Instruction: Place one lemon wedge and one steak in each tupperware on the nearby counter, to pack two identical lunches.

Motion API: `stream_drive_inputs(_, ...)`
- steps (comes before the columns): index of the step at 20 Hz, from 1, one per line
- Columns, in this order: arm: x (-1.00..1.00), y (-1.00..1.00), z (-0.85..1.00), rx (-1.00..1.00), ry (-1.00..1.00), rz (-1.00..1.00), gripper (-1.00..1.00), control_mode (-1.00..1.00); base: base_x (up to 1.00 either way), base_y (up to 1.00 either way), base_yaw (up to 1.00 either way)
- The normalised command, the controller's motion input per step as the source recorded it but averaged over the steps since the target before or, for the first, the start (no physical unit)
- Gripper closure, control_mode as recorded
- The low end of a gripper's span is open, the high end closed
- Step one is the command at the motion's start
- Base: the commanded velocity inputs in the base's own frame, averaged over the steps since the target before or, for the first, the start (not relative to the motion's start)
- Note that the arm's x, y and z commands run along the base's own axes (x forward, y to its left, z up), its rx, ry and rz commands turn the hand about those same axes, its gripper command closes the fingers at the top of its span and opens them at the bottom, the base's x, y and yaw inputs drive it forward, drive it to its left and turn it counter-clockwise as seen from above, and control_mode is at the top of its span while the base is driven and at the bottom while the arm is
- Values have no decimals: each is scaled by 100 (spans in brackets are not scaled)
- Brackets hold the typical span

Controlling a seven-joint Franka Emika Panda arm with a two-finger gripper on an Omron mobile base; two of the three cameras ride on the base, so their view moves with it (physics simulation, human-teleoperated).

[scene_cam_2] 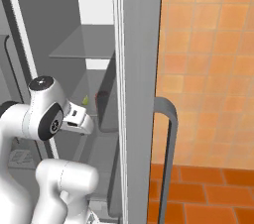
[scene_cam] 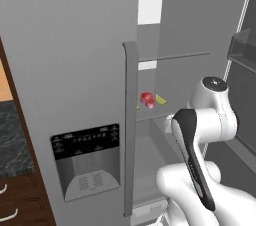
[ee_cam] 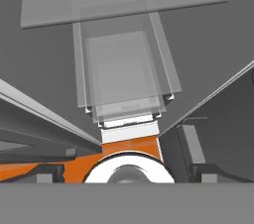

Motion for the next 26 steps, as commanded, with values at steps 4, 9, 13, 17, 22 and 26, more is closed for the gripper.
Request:
stream_drive_inputs(4,0,0,0,0,0,0,-100,100,0,0,0)
stream_drive_inputs(9,0,0,0,0,0,0,-100,100,0,0,0)
stream_drive_inputs(13,7,-5,0,0,-1,1,-100,-100,0,0,0)
stream_drive_inputs(17,42,-26,0,0,-16,6,-100,-100,0,0,0)
stream_drive_inputs(22,64,-5,0,0,-11,0,-100,-100,0,0,0)
stream_drive_inputs(26,80,-5,0,0,-4,0,-100,-100,0,0,0)
